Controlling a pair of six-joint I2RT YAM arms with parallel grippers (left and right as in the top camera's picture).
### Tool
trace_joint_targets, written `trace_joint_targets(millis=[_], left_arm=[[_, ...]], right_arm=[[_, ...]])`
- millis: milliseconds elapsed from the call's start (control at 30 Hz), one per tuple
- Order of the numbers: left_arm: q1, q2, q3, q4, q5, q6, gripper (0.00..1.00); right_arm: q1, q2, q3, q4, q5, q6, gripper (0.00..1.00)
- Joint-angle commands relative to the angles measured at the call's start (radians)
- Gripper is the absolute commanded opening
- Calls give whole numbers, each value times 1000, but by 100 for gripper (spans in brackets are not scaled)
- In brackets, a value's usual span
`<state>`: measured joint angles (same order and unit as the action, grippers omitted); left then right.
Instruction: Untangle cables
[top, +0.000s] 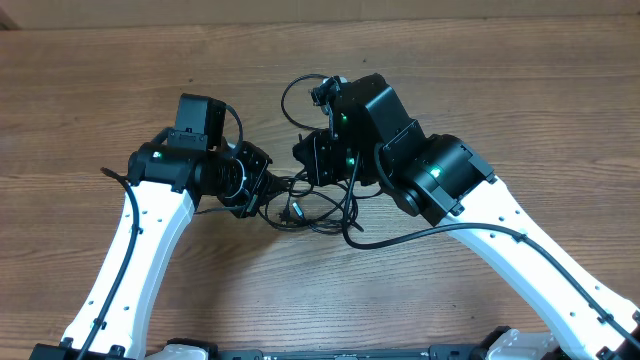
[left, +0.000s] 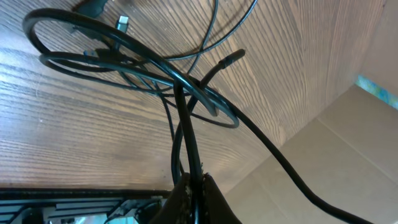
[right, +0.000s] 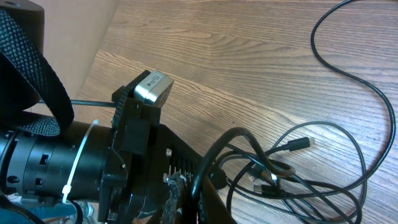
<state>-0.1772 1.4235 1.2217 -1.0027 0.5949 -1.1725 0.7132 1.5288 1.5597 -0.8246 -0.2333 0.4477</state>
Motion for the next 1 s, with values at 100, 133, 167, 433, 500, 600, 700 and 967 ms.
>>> trace_joint_targets(millis=[100, 133, 167, 433, 500, 600, 700, 967], left_arm=[[-7, 9, -8, 37, -106, 198, 4], [-7, 9, -8, 45, -129, 248, 4], [-7, 9, -8, 49, -147, 300, 4], [-5, 2, 33, 57, -223, 632, 4], [-5, -3, 73, 56, -221, 667, 4], [-6, -14, 163, 56, -198, 726, 4], [-6, -26, 249, 53, -199, 790, 4], [-6, -65, 384, 25, -183, 882, 4]], right_arm=[[-2, -27, 6, -39, 7, -8, 17], [-2, -27, 6, -56, 13, -8, 20], [-2, -27, 6, -75, 16, -8, 25], [-2, -27, 6, -235, 61, -7, 89], [-2, -27, 5, -256, 68, -7, 98], [-2, -25, 4, -262, 69, -7, 100], [-2, -23, 3, -263, 131, 61, 100], [-2, 16, -15, -217, 259, 328, 100]])
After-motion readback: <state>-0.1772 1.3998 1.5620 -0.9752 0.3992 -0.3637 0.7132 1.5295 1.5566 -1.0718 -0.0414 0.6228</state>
